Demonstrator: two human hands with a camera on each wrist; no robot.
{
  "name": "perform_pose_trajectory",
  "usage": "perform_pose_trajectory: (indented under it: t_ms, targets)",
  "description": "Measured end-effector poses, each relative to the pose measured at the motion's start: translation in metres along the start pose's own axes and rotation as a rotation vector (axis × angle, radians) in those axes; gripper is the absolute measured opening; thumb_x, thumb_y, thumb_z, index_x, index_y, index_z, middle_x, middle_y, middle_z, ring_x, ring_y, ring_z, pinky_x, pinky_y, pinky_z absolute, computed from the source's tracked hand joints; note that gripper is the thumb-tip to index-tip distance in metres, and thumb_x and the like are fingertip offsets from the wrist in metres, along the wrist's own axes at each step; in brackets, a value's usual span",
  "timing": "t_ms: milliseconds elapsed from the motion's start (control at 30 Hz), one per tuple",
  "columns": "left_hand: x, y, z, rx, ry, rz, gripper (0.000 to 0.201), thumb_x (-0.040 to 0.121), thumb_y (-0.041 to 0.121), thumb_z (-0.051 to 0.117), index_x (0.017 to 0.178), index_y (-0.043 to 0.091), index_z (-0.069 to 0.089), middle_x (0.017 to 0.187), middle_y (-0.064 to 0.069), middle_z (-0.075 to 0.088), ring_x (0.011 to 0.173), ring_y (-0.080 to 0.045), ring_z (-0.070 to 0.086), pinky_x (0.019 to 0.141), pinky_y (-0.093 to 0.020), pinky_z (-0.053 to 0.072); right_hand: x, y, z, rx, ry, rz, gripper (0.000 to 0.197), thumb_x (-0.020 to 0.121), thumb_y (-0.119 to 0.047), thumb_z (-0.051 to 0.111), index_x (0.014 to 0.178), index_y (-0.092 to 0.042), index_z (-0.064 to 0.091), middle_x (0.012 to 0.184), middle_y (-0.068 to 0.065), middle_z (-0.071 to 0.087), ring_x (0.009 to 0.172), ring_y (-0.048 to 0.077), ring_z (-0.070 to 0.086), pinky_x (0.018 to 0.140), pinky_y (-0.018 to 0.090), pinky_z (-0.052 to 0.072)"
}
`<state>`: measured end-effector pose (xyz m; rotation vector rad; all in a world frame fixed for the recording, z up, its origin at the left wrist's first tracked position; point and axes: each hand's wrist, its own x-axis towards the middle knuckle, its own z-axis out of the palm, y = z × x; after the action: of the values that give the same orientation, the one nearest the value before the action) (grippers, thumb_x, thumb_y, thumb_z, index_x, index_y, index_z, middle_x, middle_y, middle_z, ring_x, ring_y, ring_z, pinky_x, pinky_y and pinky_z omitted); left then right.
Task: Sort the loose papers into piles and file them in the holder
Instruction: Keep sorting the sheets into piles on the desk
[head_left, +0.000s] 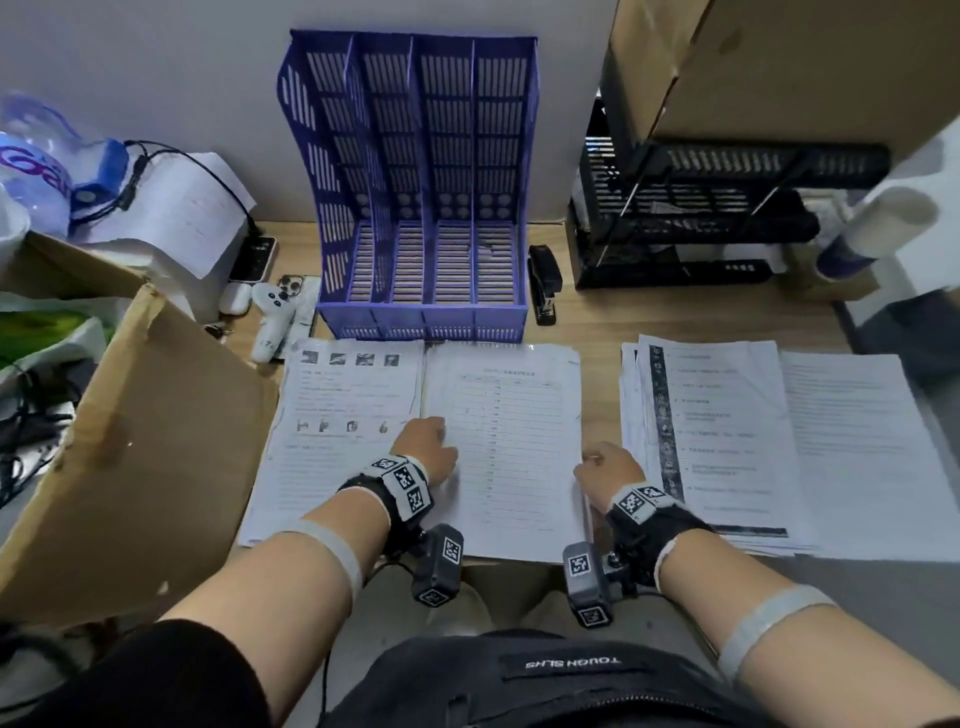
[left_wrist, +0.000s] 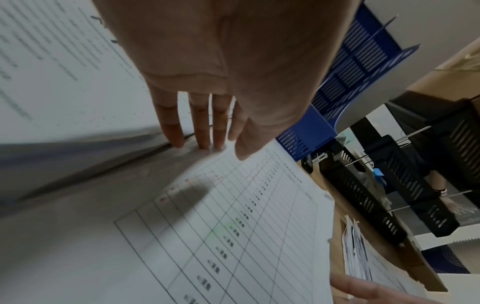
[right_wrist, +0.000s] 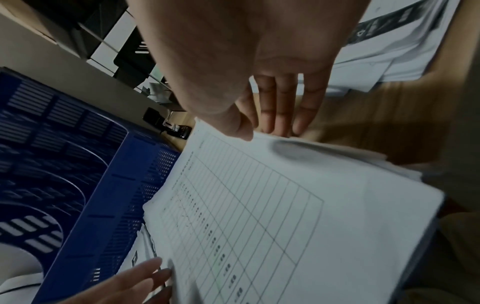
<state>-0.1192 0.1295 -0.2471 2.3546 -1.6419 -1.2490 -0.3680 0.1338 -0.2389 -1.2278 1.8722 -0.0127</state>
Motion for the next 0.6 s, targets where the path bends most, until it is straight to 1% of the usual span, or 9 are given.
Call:
perform_pose_trajectory:
  t_ms: [33,100,167,233,300,333,400,500,600]
  targets:
    - [0.002,0.001,0.001,0.046,0.004,-0.022,0.011,0.089,0.015,0.055,0.096,0.006,0.055,0.114,-0.016,0.062,0.091,-0.028,0.058,0.079,-0.033,0.049,-0.001,0.002,0.001,0.032,0.000,-0.019,0.038,0.088,-0.014,0.052,0.125,-0.014,0.060,0.111,0.005,0.066,0.096,0.023,0.061,0.083,0.027,0.048]
    - [0.004,0.001,0.000,0.088,0.011,-0.045,0.019,0.090,0.017,0.055,0.103,0.004,0.058,0.115,-0.017,0.058,0.095,-0.031,0.060,0.079,-0.034,0.049,-0.003,0.005,0.004,0.104,0.030,-0.037,0.037,0.086,-0.015,0.056,0.123,-0.016,0.060,0.098,-0.001,0.064,0.088,0.018,0.059,0.077,0.023,0.043]
    - [0.005,0.000,0.002,0.105,-0.002,-0.034,0.016,0.089,0.016,0.053,0.099,0.005,0.061,0.113,-0.015,0.060,0.094,-0.029,0.060,0.081,-0.033,0.049,-0.003,0.007,0.006,0.135,0.071,-0.040,0.034,0.084,-0.017,0.061,0.119,-0.016,0.061,0.100,0.000,0.066,0.088,0.016,0.059,0.076,0.022,0.041]
    - [0.006,0.000,0.005,0.070,-0.040,-0.004,0.013,0.090,0.013,0.053,0.092,0.014,0.065,0.108,-0.008,0.063,0.094,-0.025,0.059,0.088,-0.030,0.048,-0.002,0.009,0.005,0.128,0.078,-0.043,0.027,0.084,-0.019,0.065,0.111,-0.015,0.061,0.098,0.001,0.065,0.086,0.016,0.058,0.073,0.021,0.041]
    - [0.004,0.000,0.010,-0.020,-0.094,0.018,0.020,0.092,0.014,0.055,0.105,0.022,0.068,0.109,-0.004,0.065,0.106,-0.020,0.060,0.102,-0.032,0.046,0.000,0.009,0.002,0.082,0.061,-0.049,0.012,0.084,-0.020,0.064,0.095,-0.016,0.060,0.083,-0.002,0.060,0.077,0.017,0.055,0.061,0.023,0.039]
    - [0.004,0.000,0.012,-0.066,-0.105,0.030,0.024,0.092,0.016,0.058,0.114,0.020,0.068,0.116,-0.003,0.067,0.111,-0.020,0.060,0.105,-0.033,0.045,0.000,0.009,0.000,0.060,0.049,-0.046,0.007,0.084,-0.020,0.063,0.083,-0.017,0.057,0.075,-0.002,0.054,0.071,0.017,0.052,0.056,0.024,0.036]
    - [0.002,0.000,0.015,-0.122,-0.078,0.038,0.032,0.092,0.019,0.060,0.124,0.018,0.064,0.124,-0.003,0.066,0.114,-0.021,0.061,0.102,-0.031,0.046,0.003,0.013,-0.001,0.023,0.044,-0.038,0.024,0.085,-0.017,0.059,0.069,-0.018,0.043,0.066,-0.003,0.043,0.061,0.016,0.041,0.052,0.025,0.031]
    - [0.002,-0.001,0.014,-0.158,0.073,-0.019,0.035,0.089,0.012,0.058,0.124,0.017,0.061,0.122,-0.009,0.064,0.102,-0.022,0.062,0.087,-0.026,0.046,0.009,0.022,-0.007,0.058,0.138,0.024,0.026,0.086,-0.008,0.050,0.069,-0.018,0.033,0.066,-0.002,0.035,0.057,0.016,0.033,0.051,0.028,0.026]
    - [0.001,-0.004,0.012,-0.132,0.127,-0.071,0.039,0.087,0.011,0.060,0.125,0.015,0.060,0.122,-0.010,0.061,0.107,-0.027,0.062,0.097,-0.034,0.049,0.011,0.031,-0.015,0.151,0.180,0.123,0.030,0.088,-0.006,0.045,0.069,-0.022,0.028,0.068,-0.002,0.033,0.056,0.014,0.032,0.050,0.028,0.022]
